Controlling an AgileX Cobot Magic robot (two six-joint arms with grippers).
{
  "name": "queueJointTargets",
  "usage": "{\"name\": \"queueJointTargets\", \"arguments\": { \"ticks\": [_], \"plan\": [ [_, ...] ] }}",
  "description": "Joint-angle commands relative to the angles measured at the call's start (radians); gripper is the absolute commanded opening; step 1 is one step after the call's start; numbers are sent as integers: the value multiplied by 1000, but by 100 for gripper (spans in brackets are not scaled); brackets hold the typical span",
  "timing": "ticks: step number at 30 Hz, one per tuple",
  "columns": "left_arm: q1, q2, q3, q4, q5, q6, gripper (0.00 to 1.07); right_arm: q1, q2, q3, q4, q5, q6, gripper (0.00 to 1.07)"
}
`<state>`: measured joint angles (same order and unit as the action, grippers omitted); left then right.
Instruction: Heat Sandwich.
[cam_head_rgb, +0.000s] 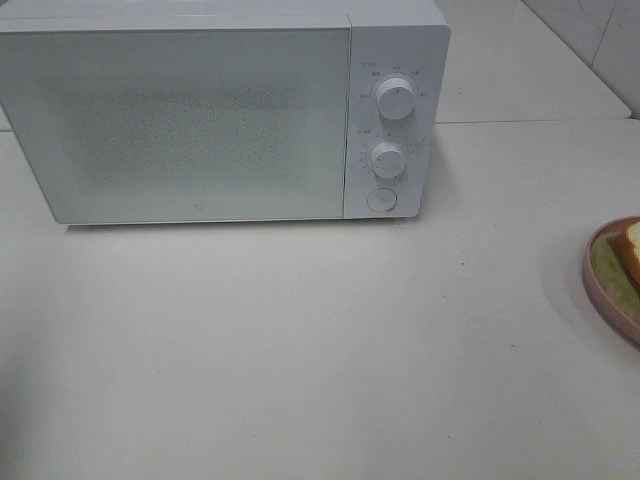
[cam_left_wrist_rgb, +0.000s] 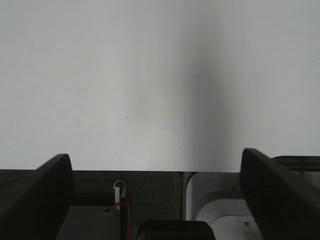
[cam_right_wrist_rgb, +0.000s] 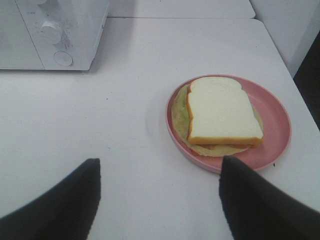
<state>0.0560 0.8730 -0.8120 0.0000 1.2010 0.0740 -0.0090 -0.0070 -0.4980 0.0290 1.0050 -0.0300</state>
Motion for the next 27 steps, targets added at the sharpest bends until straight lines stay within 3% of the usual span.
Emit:
{"name": "queueJointTargets", "arguments": {
  "ticks": [1, 4, 14, 27],
  "plan": [
    [4, -139, 74, 0, -53, 24, 86, 4, -24, -1, 2, -8, 10, 66],
    [4, -292, 136, 0, -95, 21, 86, 4, -24, -1, 2, -8, 10, 66],
    [4, -530, 252, 0, -161, -8, 86, 4, -24, -1, 2, -8, 10, 66],
    [4, -739, 278, 0, -152, -11, 86, 4, -24, -1, 2, -8, 10, 66]
  ]
}}
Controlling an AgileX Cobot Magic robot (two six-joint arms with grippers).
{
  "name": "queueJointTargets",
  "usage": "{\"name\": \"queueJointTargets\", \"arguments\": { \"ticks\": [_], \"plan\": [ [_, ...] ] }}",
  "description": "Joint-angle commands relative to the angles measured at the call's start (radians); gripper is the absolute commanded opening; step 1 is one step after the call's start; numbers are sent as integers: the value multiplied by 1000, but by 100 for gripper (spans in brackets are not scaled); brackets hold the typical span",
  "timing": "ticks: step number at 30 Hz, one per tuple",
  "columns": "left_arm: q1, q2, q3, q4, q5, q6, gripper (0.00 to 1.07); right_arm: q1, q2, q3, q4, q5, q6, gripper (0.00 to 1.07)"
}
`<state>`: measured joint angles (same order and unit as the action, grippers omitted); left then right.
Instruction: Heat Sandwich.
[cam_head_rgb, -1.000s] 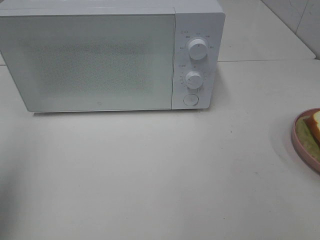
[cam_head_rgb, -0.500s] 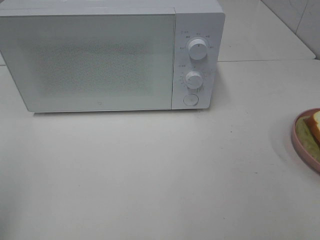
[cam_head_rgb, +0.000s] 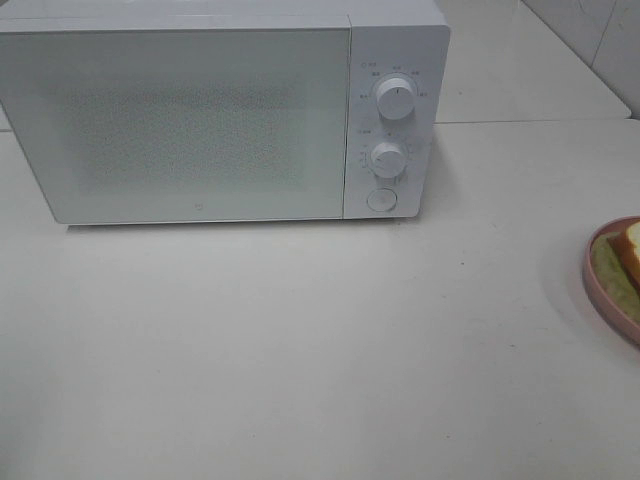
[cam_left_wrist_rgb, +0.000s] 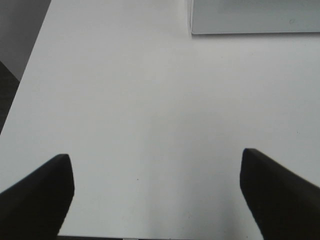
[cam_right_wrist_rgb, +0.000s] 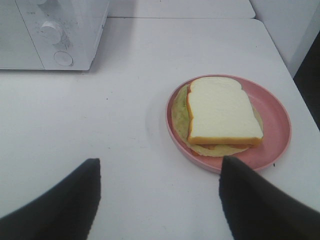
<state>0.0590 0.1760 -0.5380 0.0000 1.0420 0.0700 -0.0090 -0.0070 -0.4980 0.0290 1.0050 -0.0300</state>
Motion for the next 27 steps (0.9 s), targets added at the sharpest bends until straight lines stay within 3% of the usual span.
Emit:
{"name": "queueJointTargets", "arguments": {
  "ticks": [1, 7, 10, 27],
  "plan": [
    [1, -61, 9, 0, 9, -7, 86, 4, -24, -1, 2, -8, 11, 66],
    [1, -159, 23, 33, 25, -48, 85, 4, -24, -1, 2, -8, 11, 66],
    [1, -201, 24, 84, 25, -102, 83, 4, -24, -1, 2, -8, 9, 66],
    [1, -199, 24, 75, 24, -93, 83, 4, -20, -1, 1, -8, 13, 66]
  ]
}}
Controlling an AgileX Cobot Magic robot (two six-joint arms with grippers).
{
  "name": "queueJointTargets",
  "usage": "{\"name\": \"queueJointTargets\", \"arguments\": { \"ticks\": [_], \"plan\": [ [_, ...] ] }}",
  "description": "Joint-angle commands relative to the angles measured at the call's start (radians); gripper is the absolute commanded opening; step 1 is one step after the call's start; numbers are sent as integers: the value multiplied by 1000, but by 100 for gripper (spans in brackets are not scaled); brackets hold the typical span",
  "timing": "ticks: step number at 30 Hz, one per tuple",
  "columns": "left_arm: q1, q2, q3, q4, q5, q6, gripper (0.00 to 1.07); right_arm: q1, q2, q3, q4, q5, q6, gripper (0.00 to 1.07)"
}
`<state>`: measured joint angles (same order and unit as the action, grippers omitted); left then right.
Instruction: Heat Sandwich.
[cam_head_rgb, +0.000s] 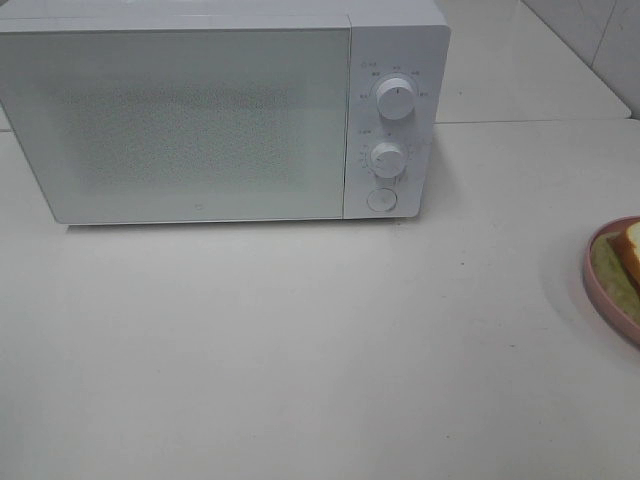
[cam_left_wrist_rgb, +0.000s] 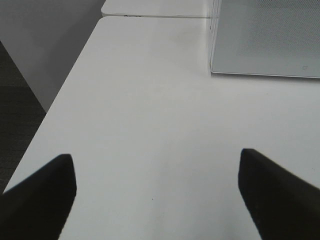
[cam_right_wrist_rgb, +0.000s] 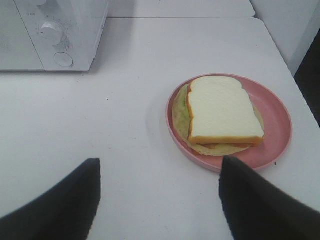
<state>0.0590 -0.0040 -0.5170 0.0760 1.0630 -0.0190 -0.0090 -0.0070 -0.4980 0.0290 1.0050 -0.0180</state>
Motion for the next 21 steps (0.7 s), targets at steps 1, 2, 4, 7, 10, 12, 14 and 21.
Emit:
{"name": "queueJointTargets", "arguments": {
  "ticks": [1, 2, 4, 7, 10, 12, 14, 21],
  "plan": [
    [1, -19, 3, -6, 3, -4, 83, 4, -20, -1, 1, -8, 1, 66],
    [1, -19, 3, -11, 3, -4, 83, 4, -20, -1, 1, -8, 1, 66],
    [1, -19, 3, -9, 3, -3, 83, 4, -20, -1, 1, -8, 1, 66],
    [1, -19, 3, -7, 3, -3, 83, 4, -20, -1, 1, -8, 1, 66],
    [1, -19, 3, -7, 3, -3, 83, 4, -20, -1, 1, -8, 1, 66],
    [1, -19, 3, -7, 3, -3, 83, 4, -20, -1, 1, -8, 1, 66],
    [1, -19, 3, -7, 3, -3, 83, 4, -20, -1, 1, -8, 1, 66],
    [1, -19, 3, -7, 3, -3, 83, 4, -20, -1, 1, -8, 1, 66]
  ]
}}
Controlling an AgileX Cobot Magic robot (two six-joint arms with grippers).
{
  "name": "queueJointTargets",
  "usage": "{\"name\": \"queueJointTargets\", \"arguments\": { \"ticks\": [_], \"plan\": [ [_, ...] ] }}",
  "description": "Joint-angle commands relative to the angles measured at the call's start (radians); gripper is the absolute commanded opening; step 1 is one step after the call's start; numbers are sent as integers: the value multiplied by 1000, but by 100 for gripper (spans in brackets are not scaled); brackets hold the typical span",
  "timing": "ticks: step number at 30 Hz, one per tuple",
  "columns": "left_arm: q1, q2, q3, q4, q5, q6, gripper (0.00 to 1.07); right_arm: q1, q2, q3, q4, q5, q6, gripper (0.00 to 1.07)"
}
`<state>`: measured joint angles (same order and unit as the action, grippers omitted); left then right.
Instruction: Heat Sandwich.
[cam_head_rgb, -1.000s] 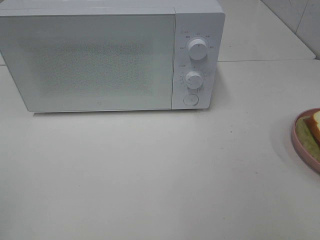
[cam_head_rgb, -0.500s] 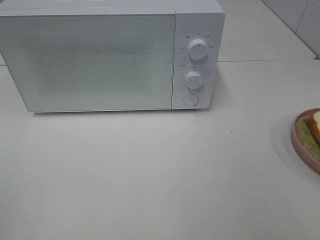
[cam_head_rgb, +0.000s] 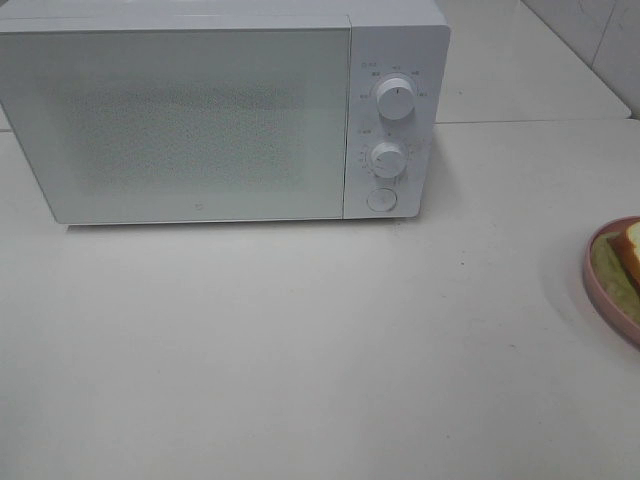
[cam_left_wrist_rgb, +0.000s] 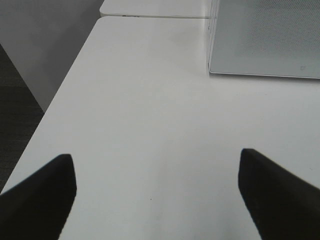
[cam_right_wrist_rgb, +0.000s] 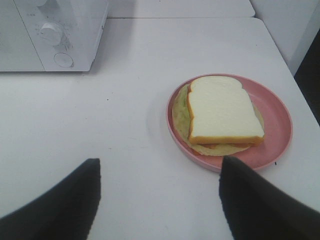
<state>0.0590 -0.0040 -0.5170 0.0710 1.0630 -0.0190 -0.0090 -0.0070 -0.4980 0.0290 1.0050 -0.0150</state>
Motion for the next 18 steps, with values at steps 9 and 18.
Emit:
{"name": "queueJointTargets", "arguments": {
  "ticks": [9, 18],
  "plan": [
    [1, -19, 3, -2, 3, -3, 83, 4, -20, -1, 1, -8, -2, 66],
    [1, -19, 3, -2, 3, -3, 83, 4, -20, -1, 1, -8, -2, 66]
  ]
}}
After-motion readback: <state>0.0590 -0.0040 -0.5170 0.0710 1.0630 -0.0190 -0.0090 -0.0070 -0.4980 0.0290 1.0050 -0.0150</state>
